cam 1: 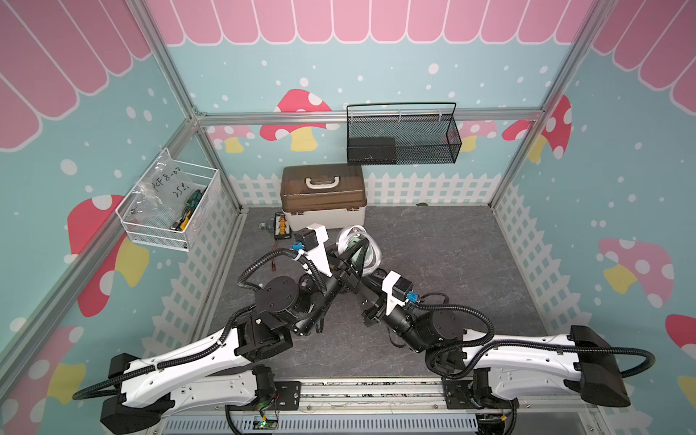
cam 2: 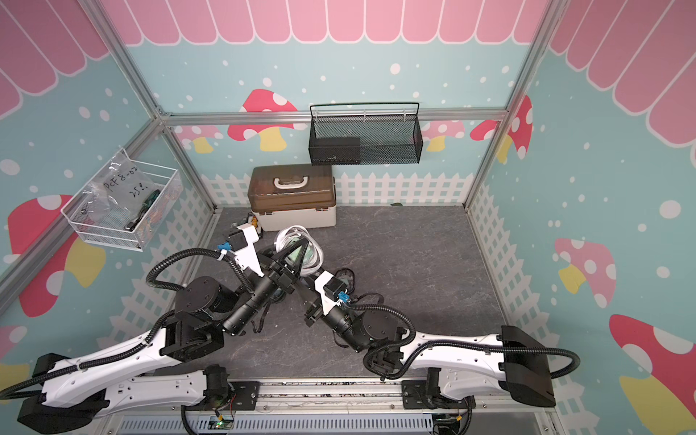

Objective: Pack away charging kits
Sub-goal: Zip the zipper on the storage bag.

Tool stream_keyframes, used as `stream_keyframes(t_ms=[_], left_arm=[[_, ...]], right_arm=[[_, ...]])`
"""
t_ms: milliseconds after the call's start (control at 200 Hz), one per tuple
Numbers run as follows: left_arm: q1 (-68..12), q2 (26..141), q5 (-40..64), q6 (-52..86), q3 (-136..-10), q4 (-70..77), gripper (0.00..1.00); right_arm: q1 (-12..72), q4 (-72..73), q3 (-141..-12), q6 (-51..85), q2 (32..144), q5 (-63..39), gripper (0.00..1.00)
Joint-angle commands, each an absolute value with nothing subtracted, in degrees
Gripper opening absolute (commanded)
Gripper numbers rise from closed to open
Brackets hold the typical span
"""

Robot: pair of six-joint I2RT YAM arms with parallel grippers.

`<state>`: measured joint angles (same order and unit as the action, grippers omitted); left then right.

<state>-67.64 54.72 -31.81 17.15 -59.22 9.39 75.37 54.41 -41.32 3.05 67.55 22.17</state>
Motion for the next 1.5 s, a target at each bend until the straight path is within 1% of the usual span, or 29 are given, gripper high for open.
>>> stream_keyframes(t_ms=[0, 135, 385, 615, 795, 1036, 1271, 1496], left_arm=[[-68.07, 55.11, -32.42, 16.61, -58.73, 10.2, 0.0], [-68.03, 54.94, -32.69, 16.79, -58.22, 10.64, 0.0], [-68.04, 54.06, -33.13, 16.87, -57.39, 11.16, 0.0], [-68.05, 52.57, -33.84, 16.7, -56.36, 11.69, 0.0], [-68.07, 51.35, -34.19, 16.33, -55.88, 11.96, 0.0], [-68.03, 50.34, -31.57, 18.16, -55.53, 10.32, 0.0], [-67.94, 47.8, -28.22, 20.11, -53.71, 6.18, 0.0], [-67.43, 45.63, -20.71, 21.75, -54.0, 0.06, 0.0]], right_arm=[[75.41, 55.94, -43.76, 2.79, 67.77, 22.94, 0.19], [75.41, 55.42, -44.16, 3.56, 67.72, 24.33, 0.15], [75.42, 54.08, -43.67, 4.28, 67.1, 27.03, 0.0], [75.41, 55.36, -40.47, 4.64, 66.12, 29.3, 0.0], [75.26, 55.55, -38.0, 4.83, 64.97, 33.83, 0.0], [74.23, 53.49, -36.65, 4.63, 62.23, 34.97, 0.0], [71.65, 47.67, -35.34, 3.0, 56.37, 30.13, 0.0], [69.88, 36.78, -38.26, -1.5, 52.74, 22.57, 0.0]])
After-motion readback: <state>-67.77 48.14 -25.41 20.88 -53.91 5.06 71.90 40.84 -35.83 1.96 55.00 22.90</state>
